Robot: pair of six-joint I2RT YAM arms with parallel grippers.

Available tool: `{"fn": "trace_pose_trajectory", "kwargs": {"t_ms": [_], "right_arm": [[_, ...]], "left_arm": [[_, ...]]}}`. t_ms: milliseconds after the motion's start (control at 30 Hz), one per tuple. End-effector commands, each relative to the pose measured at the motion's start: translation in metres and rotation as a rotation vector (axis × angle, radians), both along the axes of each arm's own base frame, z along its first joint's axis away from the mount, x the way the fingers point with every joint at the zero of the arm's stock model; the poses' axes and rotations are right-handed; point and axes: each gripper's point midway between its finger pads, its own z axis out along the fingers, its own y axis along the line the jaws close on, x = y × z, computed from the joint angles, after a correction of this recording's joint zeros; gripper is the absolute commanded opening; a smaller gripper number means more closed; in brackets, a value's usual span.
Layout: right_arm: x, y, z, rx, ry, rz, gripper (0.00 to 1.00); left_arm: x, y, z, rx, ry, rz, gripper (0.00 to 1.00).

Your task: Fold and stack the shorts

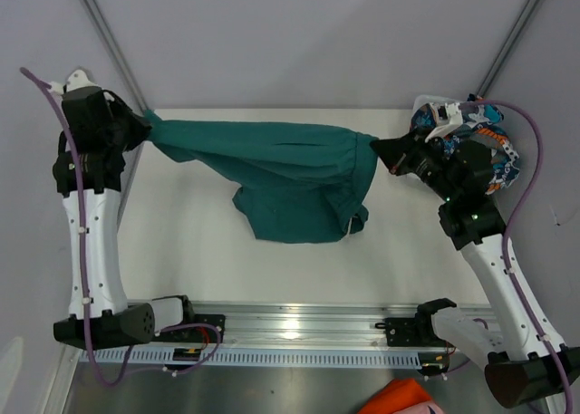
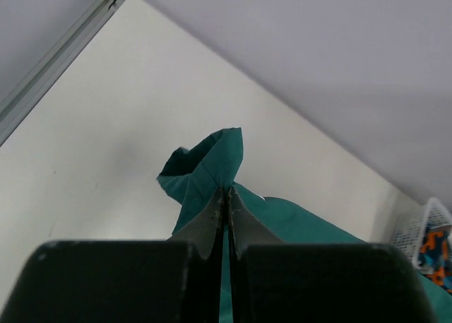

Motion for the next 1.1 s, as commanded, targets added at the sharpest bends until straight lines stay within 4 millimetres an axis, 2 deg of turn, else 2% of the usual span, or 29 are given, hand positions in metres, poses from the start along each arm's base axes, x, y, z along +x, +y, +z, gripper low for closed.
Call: {"fn": "trace_pose_trajectory", "kwargs": {"t_ms": [0,67,100,200,233,300,333,367,433,467,533,567,600,633,667,700,767,800,833,900,933,1000,1033,1067], "right_arm": [[-0.033,0.007,0.104,0.083,-0.315,0.111,0.00],[-0.051,0.008,0.127,0.102,-0.381,0.143,0.00],[-0.070,0.007,0.146,0.115,-0.431,0.171,0.00],[-0.102,0.006,0.170,0.141,-0.493,0.213,0.00],[-0.124,0.003,0.184,0.148,-0.540,0.233,0.00],[-0.147,0.000,0.192,0.155,-0.562,0.254,0.00],[-0.170,-0.005,0.203,0.170,-0.598,0.261,0.00],[-0.180,-0.007,0.204,0.176,-0.598,0.271,0.00],[-0.202,-0.011,0.211,0.200,-0.612,0.289,0.00],[-0.219,-0.015,0.214,0.207,-0.614,0.301,0.00],[-0.225,-0.019,0.218,0.220,-0.591,0.285,0.00],[-0.220,-0.021,0.221,0.214,-0.554,0.253,0.00],[-0.215,-0.021,0.221,0.201,-0.545,0.243,0.00],[-0.210,-0.021,0.221,0.193,-0.538,0.236,0.00],[-0.201,-0.020,0.221,0.192,-0.525,0.224,0.00],[-0.182,-0.018,0.218,0.196,-0.490,0.200,0.00],[-0.158,-0.013,0.213,0.192,-0.451,0.187,0.00],[-0.141,-0.011,0.208,0.190,-0.422,0.169,0.00],[-0.109,-0.005,0.197,0.184,-0.367,0.153,0.00],[-0.076,0.003,0.189,0.181,-0.324,0.143,0.00],[-0.043,0.011,0.179,0.177,-0.267,0.132,0.00],[-0.017,0.018,0.177,0.183,-0.244,0.148,0.00],[0.002,0.025,0.177,0.192,-0.218,0.157,0.00],[0.008,0.028,0.182,0.197,-0.228,0.171,0.00]], "left_arm": [[-0.032,-0.012,0.070,-0.031,-0.211,-0.032,0.00],[-0.046,-0.018,0.091,-0.039,-0.285,-0.052,0.00],[-0.062,-0.021,0.106,-0.036,-0.334,-0.052,0.00],[-0.095,-0.026,0.140,-0.024,-0.436,-0.054,0.00],[-0.109,-0.028,0.150,-0.019,-0.468,-0.051,0.00],[-0.138,-0.029,0.171,-0.006,-0.527,-0.035,0.00],[-0.153,-0.030,0.178,-0.004,-0.556,-0.025,0.00],[-0.173,-0.027,0.193,0.008,-0.606,0.009,0.00],[-0.194,-0.026,0.198,0.009,-0.634,0.035,0.00],[-0.221,-0.028,0.210,0.018,-0.699,0.042,0.00],[-0.245,-0.025,0.221,0.029,-0.768,0.080,0.00],[-0.258,-0.025,0.225,0.034,-0.803,0.088,0.00],[-0.261,-0.024,0.229,0.037,-0.823,0.100,0.00],[-0.257,-0.024,0.229,0.036,-0.819,0.092,0.00],[-0.239,-0.024,0.227,0.030,-0.787,0.078,0.00],[-0.228,-0.025,0.224,0.021,-0.763,0.063,0.00],[-0.192,-0.032,0.212,0.001,-0.698,-0.002,0.00],[-0.166,-0.031,0.204,-0.011,-0.659,-0.015,0.00],[-0.136,-0.034,0.185,-0.039,-0.602,-0.053,0.00],[-0.103,-0.032,0.167,-0.067,-0.546,-0.063,0.00],[-0.079,-0.029,0.154,-0.082,-0.500,-0.064,0.00],[-0.054,-0.031,0.145,-0.113,-0.475,-0.084,0.00],[-0.035,-0.030,0.136,-0.129,-0.445,-0.092,0.00],[-0.027,-0.033,0.135,-0.139,-0.441,-0.116,0.00]]}}
